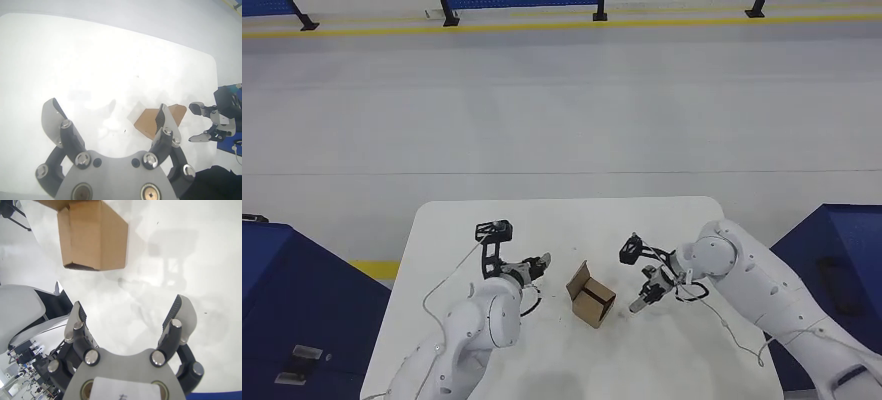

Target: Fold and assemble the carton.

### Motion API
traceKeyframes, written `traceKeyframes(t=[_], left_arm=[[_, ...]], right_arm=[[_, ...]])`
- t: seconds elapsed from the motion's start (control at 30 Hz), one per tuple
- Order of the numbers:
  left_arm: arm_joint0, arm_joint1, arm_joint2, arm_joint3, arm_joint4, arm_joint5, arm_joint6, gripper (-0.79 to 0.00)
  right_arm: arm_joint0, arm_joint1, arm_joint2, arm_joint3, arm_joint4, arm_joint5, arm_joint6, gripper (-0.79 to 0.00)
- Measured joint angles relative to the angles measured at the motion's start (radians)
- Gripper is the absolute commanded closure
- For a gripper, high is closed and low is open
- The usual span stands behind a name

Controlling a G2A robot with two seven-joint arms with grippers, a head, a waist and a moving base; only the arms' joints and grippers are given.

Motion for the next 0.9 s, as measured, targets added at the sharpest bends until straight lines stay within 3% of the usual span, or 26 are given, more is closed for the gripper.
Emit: traceKeyframes(t=[0.23, 0.37, 0.6, 0.9], left_arm=[[-0.125, -0.037, 0.108, 0.126, -0.002, -0.068, -0.074, -0.785], [-0.155, -0.051, 0.122, 0.168, -0.045, -0.09, -0.093, -0.785], [-0.165, -0.06, 0.123, 0.194, -0.061, -0.12, -0.134, -0.785], [-0.132, -0.064, 0.099, 0.137, -0.057, -0.128, -0.119, -0.785]], right_arm=[[-0.034, -0.008, -0.03, -0.048, -0.09, 0.077, -0.059, -0.785], [-0.032, -0.014, -0.036, -0.051, -0.089, 0.087, -0.064, -0.785], [-0.027, -0.021, -0.04, -0.06, -0.09, 0.105, -0.065, -0.785], [-0.031, -0.026, -0.041, -0.069, -0.091, 0.121, -0.064, -0.785]])
